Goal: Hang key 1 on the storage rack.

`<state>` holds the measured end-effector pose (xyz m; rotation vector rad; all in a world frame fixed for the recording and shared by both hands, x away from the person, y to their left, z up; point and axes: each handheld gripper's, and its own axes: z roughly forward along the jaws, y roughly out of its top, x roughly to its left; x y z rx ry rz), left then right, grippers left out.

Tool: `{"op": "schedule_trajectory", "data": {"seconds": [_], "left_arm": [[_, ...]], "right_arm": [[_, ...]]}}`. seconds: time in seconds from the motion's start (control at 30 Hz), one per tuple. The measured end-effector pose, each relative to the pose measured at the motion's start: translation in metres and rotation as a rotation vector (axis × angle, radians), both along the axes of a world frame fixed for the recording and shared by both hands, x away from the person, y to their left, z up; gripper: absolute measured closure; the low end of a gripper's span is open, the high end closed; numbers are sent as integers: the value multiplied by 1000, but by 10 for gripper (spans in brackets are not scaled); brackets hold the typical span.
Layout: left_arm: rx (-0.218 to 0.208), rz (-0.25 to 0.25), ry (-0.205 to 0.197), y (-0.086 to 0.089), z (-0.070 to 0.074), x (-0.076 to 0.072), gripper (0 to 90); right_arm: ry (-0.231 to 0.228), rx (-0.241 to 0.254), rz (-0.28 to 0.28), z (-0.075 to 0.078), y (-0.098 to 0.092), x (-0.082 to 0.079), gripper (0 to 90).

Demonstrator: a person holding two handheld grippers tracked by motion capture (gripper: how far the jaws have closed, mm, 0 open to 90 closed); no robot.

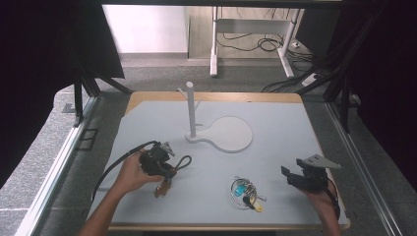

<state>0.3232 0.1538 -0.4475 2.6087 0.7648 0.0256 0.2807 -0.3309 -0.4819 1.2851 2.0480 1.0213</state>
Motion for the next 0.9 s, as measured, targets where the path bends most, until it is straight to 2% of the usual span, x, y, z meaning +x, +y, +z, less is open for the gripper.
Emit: {"op": "schedule_trajectory", "data": {"seconds": [0.2, 0.53, 0.9], "left_arm": [[-67, 33, -3, 11, 12, 0, 662], [-116, 44, -44, 25, 38, 0, 662], [-125, 51, -61, 29, 52, 2, 662]], "right_arm": [[3, -2, -1, -1, 0, 0, 321], [5, -2, -2, -1, 0, 0, 321], [0, 1, -15, 0, -3, 0, 322]]}}
